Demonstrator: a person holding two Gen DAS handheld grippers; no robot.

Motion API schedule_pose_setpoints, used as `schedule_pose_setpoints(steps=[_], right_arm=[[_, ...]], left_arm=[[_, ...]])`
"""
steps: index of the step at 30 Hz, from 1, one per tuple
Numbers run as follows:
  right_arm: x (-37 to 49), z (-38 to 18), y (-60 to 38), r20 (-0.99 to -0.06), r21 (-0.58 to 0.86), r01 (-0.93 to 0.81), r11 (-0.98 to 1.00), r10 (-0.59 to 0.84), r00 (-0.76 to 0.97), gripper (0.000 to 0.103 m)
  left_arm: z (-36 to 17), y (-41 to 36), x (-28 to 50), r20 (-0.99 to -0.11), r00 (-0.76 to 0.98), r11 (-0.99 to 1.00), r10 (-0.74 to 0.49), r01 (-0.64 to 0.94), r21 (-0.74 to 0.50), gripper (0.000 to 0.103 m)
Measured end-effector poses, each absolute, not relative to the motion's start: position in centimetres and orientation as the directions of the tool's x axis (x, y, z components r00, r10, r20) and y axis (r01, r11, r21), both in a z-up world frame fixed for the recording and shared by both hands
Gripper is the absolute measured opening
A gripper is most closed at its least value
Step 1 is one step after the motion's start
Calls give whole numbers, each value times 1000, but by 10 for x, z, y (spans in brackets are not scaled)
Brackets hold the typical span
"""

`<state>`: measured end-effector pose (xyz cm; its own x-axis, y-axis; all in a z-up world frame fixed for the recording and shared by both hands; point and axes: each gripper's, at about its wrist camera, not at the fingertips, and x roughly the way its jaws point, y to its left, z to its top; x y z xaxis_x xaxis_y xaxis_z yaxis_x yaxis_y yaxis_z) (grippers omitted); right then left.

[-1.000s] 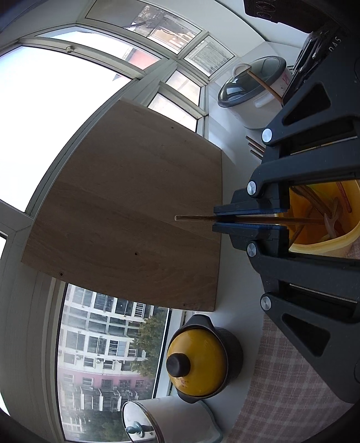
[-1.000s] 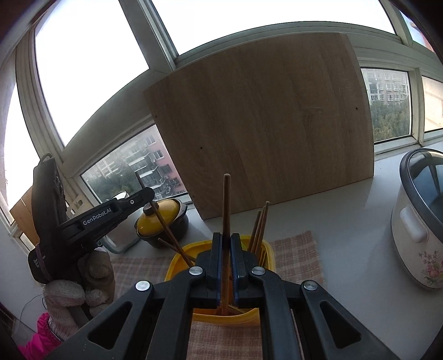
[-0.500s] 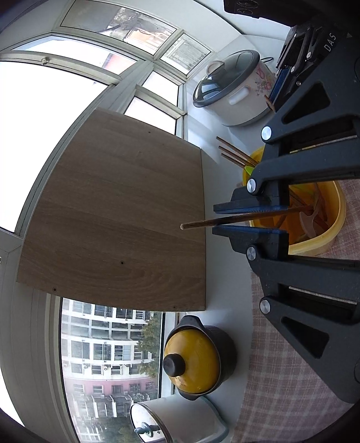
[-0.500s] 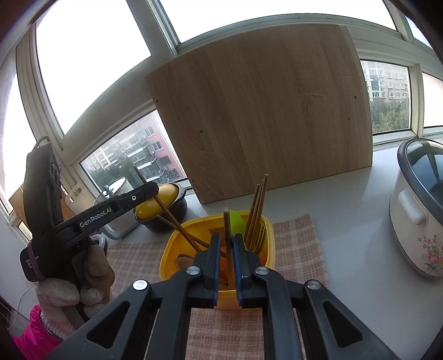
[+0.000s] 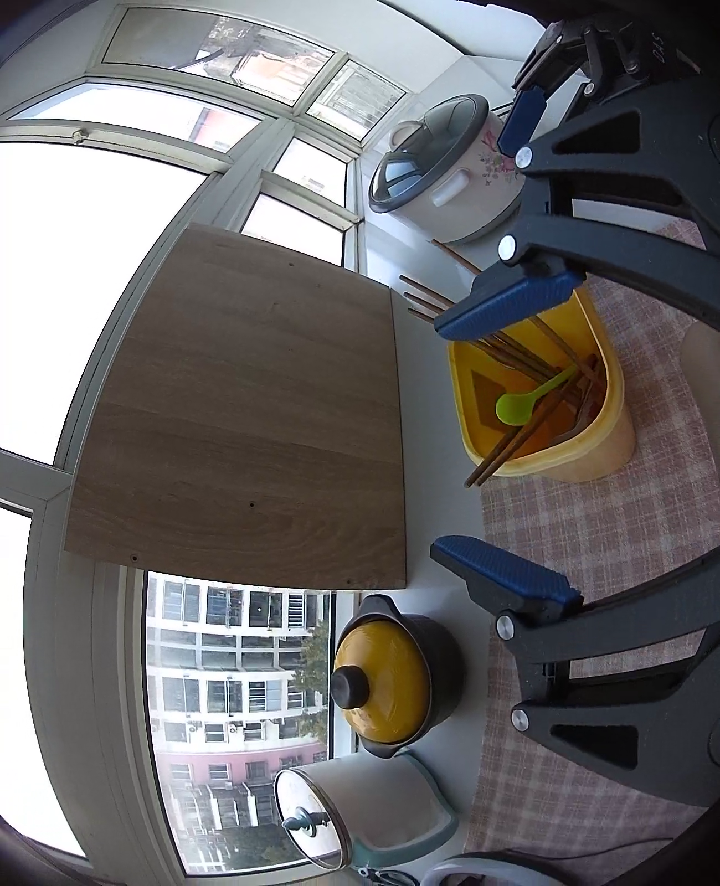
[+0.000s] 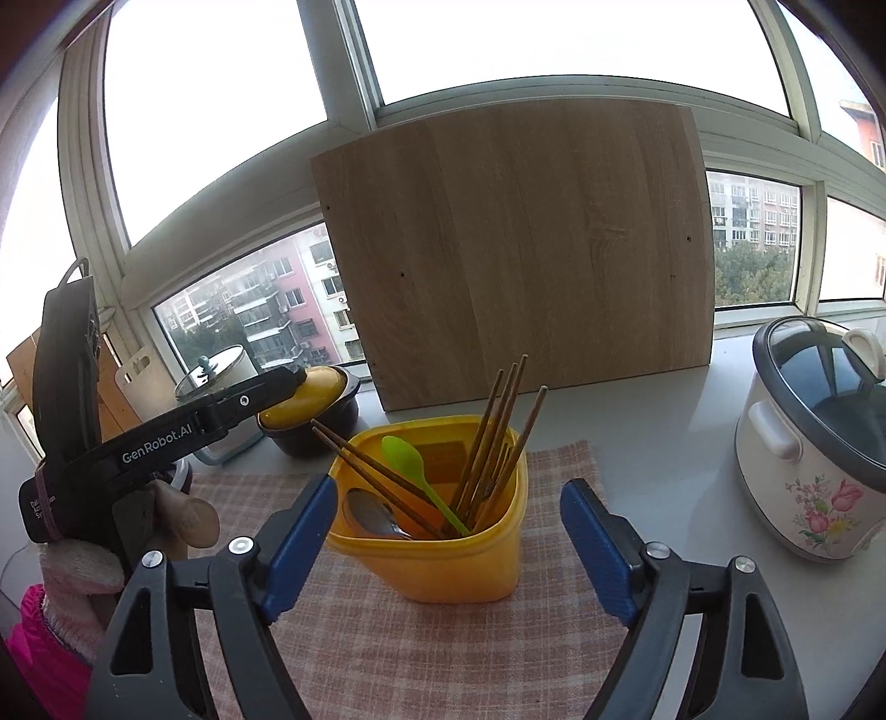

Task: Organize utensils

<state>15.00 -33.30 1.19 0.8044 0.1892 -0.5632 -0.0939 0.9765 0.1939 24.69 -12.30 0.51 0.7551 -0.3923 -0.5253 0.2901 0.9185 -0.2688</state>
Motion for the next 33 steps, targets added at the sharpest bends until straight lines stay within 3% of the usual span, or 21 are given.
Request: schedule_pose_setpoints(steps=[5, 9, 12, 18, 33], right_arm=[[137, 19, -329, -547, 159, -82, 984, 157, 822, 100], [126, 27, -325, -532, 132, -65, 989, 126, 837, 103], [116, 32, -322, -523, 121, -52, 991, 108, 846, 103], [94, 40, -320, -505, 109, -9, 994, 63, 861, 103], [49, 42, -319, -499, 140, 85, 986, -4, 866, 103]], left_arm=[[10, -117, 226, -520, 771, 930, -367, 283, -236, 86], [16, -113, 207, -517, 781, 937, -350, 283, -207, 86], [21, -109, 191, -511, 791, 942, -336, 281, -184, 87], [33, -104, 153, -482, 823, 953, -301, 277, -121, 102], [18, -92, 90, -525, 816, 967, -242, 246, -64, 103]])
